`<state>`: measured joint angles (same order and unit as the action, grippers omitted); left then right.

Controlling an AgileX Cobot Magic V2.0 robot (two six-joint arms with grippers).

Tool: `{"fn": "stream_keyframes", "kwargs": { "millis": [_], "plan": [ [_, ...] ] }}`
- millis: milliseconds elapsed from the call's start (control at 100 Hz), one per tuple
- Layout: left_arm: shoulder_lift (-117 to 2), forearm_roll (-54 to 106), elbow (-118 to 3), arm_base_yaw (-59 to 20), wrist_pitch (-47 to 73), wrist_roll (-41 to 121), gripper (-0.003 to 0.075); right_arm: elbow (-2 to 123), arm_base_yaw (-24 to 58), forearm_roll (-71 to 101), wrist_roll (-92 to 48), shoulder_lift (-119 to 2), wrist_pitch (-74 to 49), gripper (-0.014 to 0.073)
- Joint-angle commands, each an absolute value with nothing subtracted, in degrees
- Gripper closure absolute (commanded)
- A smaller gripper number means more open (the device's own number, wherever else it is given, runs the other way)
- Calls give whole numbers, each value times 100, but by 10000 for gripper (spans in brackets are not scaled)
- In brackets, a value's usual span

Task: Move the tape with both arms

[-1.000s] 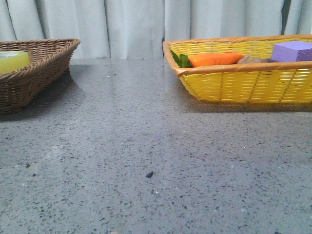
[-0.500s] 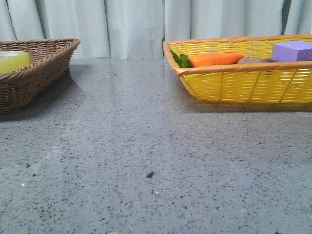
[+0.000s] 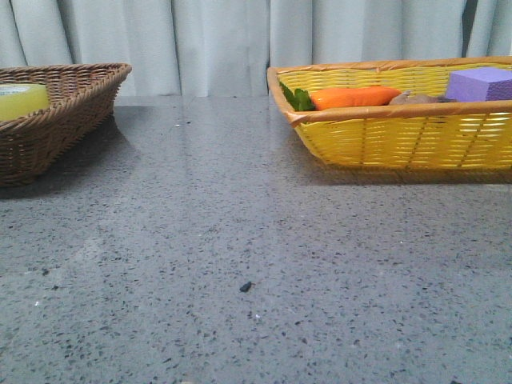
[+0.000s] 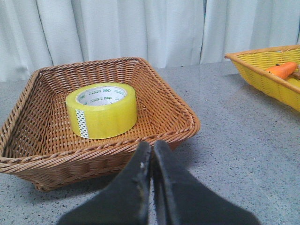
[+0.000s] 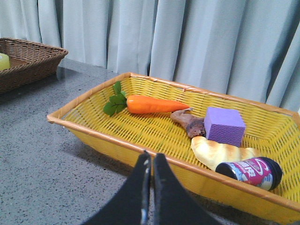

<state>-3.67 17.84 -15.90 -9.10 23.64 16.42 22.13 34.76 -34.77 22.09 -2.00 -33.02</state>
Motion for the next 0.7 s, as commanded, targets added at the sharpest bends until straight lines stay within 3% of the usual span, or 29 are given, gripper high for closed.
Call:
{"fn": "stream_keyframes", "kwargs": {
  "millis": [0,320,690],
  "plan": [
    [-440,1877,-1753,-900,1918,1634,741,2353,3434,-3686,2223,-273,-2902,666],
    [-440,1775,-1705,-892,1790,1595,741,2353,3434,-3686,2223,-273,-2902,666],
    [39,-63,-198,-669,-505,-118,741,2353,3434,-3686,2223,-273,-2902,666]
  ]
}}
